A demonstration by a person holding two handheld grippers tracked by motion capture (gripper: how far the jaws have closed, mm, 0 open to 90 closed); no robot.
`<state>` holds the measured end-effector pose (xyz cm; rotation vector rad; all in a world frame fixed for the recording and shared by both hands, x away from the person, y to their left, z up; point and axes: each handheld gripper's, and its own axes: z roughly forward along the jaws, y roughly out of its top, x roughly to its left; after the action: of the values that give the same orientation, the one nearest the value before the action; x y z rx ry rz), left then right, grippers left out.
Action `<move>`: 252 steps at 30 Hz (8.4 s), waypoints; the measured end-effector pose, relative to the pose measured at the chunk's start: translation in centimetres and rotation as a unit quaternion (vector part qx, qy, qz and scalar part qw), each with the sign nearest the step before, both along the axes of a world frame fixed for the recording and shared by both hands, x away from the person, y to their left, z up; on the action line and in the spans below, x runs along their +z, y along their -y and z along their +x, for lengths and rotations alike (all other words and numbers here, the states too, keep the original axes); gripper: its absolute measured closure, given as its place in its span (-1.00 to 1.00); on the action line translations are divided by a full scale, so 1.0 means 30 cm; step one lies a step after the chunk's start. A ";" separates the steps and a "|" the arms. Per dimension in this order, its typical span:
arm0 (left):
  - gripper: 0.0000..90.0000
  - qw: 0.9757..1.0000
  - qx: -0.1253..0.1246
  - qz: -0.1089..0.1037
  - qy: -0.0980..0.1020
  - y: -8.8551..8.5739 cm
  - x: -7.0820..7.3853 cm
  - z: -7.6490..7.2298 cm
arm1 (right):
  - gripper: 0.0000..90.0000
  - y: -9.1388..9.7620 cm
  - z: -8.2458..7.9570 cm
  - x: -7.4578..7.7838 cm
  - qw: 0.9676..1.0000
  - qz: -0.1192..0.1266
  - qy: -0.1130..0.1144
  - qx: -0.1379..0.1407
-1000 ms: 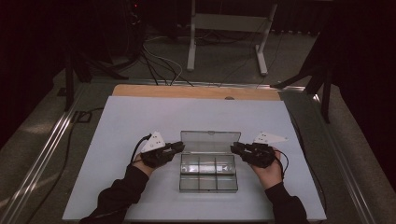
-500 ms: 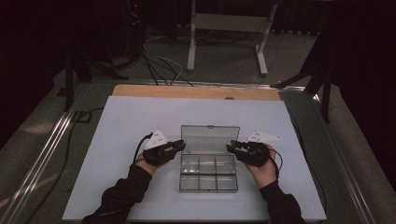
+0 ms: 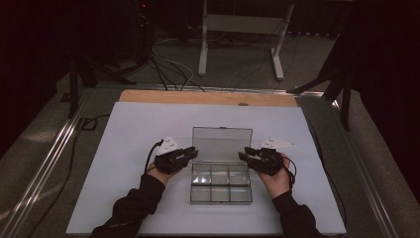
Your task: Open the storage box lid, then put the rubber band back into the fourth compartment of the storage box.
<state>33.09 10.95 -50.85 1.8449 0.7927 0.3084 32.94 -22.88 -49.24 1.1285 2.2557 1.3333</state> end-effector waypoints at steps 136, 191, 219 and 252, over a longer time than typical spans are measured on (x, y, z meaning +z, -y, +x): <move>-0.98 0.996 -0.063 0.009 -0.057 -0.125 0.075 -0.146 | -0.96 0.180 -0.114 0.091 0.996 0.082 -0.029 -0.021; -0.97 0.997 -0.050 0.009 -0.052 -0.215 0.001 -0.215 | -0.51 0.414 -0.216 -0.025 0.984 -0.024 -0.061 -0.168; -0.97 0.998 -0.047 -0.002 -0.046 -0.218 0.003 -0.213 | 0.52 0.394 -0.183 -0.086 0.966 -0.145 -0.073 -0.202; -0.97 0.998 -0.047 0.004 -0.050 -0.219 0.000 -0.210 | 0.90 0.394 -0.181 -0.039 0.969 -0.107 -0.084 -0.206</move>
<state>26.79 17.53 -50.86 1.9094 0.7715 0.1607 27.51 -34.69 -50.41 1.5675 2.0534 0.8388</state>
